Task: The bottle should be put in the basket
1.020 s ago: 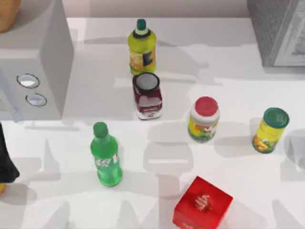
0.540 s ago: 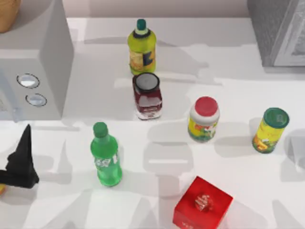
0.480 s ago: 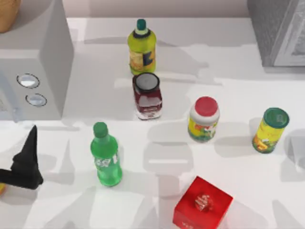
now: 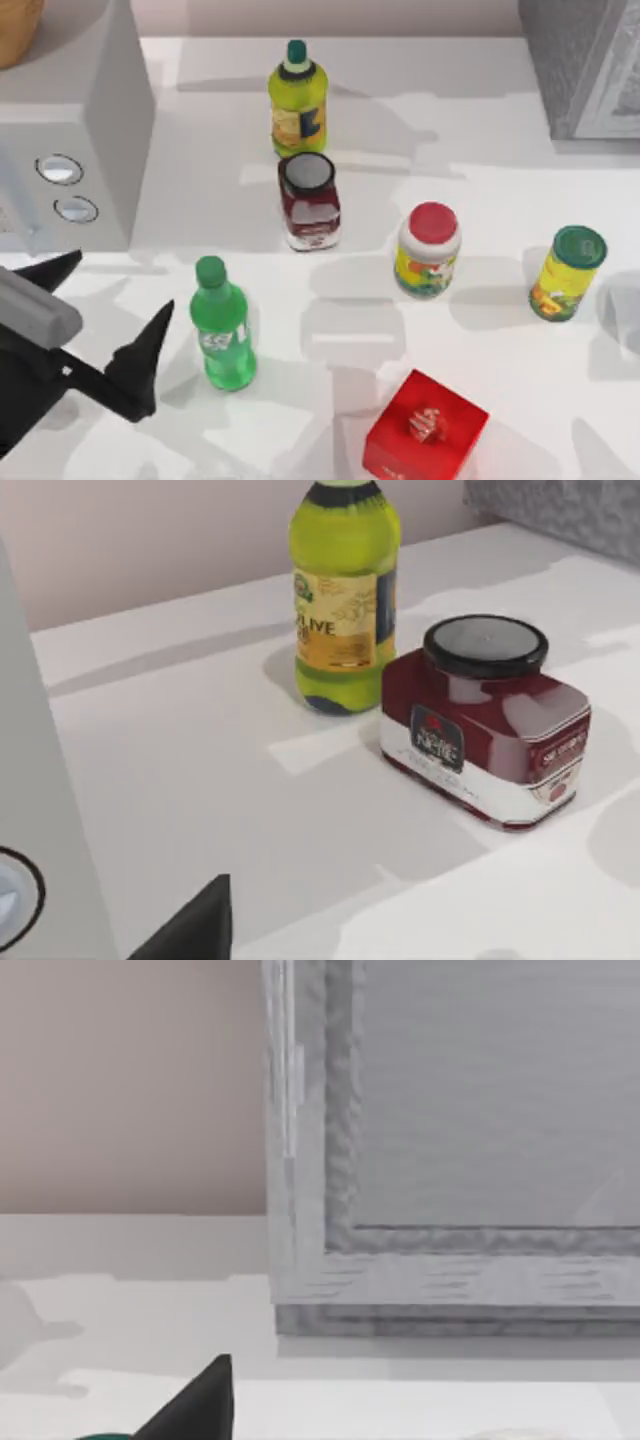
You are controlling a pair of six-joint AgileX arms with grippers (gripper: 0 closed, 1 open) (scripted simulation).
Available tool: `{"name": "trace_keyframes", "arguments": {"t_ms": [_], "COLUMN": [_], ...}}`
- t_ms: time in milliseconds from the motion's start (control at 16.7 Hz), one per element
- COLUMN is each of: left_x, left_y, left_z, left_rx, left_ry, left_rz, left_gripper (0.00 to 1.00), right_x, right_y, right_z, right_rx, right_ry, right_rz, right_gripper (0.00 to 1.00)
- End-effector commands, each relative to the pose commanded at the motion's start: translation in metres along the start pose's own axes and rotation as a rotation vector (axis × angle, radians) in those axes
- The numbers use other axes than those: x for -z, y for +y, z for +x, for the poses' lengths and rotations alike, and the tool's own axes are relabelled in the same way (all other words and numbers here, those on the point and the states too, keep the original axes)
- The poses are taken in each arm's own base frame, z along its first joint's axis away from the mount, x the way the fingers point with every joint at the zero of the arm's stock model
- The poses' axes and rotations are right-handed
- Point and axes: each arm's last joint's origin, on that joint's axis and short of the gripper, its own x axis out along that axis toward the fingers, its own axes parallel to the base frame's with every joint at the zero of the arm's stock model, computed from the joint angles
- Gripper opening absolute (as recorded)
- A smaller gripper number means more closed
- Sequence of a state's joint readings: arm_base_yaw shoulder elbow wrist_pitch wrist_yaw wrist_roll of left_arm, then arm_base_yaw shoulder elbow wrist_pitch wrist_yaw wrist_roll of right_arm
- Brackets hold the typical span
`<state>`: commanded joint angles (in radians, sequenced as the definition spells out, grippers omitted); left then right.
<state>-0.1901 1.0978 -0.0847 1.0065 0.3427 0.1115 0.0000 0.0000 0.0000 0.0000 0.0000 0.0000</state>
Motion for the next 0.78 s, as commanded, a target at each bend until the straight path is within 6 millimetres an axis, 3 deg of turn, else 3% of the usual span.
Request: {"name": "trace_keyframes", "arguments": {"t_ms": [420, 780], "left_x": [0.021, 0.026], "left_y": [-0.013, -0.018], "left_z": [0.008, 0.007], "left_rx": [0.199, 0.270], "left_ry": [0.025, 0.032], "left_rz": [0.011, 0.009], "left_gripper": [1.00, 1.00], "right_x": [0.000, 0.000], "right_y": [0.000, 0.000], "right_z": [0.000, 0.000], "right_rx": [0.000, 0.000], "right_ry": [0.000, 0.000], "right_rz": [0.000, 0.000], "right_gripper": [1.00, 1.00]}}
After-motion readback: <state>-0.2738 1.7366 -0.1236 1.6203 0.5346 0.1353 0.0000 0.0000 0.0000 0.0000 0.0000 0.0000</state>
